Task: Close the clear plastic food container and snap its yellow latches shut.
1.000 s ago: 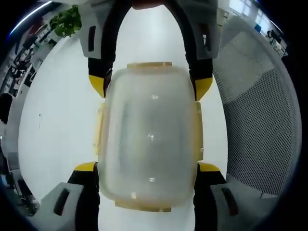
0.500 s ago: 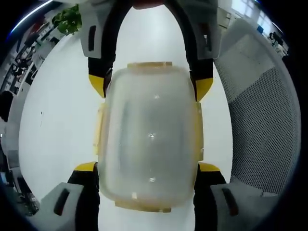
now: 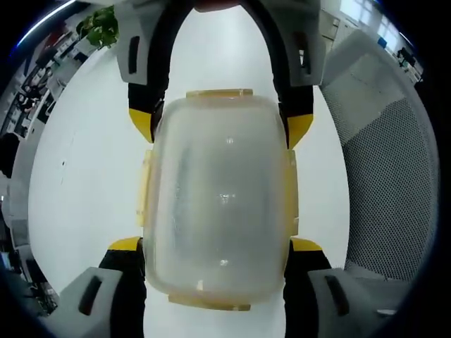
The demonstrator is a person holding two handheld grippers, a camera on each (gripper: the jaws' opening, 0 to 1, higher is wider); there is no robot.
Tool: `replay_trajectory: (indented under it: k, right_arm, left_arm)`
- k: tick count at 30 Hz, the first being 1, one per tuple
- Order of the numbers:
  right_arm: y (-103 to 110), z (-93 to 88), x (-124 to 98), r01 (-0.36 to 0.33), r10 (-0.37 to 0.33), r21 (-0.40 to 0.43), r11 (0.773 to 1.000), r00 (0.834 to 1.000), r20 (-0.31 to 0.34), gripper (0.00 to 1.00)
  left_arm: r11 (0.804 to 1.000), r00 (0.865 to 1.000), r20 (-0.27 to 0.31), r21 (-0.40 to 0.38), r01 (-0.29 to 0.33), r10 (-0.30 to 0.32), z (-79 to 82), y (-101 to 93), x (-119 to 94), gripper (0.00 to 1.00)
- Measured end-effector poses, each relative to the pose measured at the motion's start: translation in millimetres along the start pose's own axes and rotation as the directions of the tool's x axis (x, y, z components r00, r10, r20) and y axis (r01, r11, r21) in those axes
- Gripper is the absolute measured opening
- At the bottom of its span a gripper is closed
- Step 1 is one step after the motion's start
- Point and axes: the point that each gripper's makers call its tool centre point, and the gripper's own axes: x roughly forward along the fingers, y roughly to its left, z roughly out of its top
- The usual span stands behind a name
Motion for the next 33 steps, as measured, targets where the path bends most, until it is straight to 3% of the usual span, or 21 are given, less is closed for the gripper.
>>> replay_trajectory:
  k: [33]
  right_arm:
    - [-44, 4.3, 6, -0.004, 0.004, 0.0, 1.0, 1.0, -0.006, 0.81]
  left_arm:
    - [1.0, 1.0, 0.004, -0.007, -0.003, 0.003, -4.0, 43.2, 5, 0.81]
